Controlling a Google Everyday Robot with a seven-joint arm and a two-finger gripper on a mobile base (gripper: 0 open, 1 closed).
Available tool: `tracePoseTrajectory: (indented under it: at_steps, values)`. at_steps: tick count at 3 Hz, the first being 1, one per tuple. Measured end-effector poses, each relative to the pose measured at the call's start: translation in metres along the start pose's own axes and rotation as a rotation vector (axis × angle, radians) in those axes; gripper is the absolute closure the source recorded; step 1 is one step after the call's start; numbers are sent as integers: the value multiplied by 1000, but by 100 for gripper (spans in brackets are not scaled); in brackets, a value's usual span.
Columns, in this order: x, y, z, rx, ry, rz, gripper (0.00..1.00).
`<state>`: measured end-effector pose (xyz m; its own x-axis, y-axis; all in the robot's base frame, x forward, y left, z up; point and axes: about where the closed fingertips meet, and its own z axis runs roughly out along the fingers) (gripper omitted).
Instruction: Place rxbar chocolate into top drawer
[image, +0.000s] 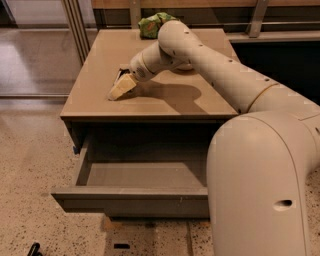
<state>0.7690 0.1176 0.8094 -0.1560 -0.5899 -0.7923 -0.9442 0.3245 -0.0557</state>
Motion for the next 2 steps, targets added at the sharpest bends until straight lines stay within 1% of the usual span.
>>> tracePoseTrajectory:
  at_steps: [1, 2]
  values:
    - [0, 0, 0, 0, 0, 0, 19]
    - [0, 0, 0, 0, 0, 0, 42]
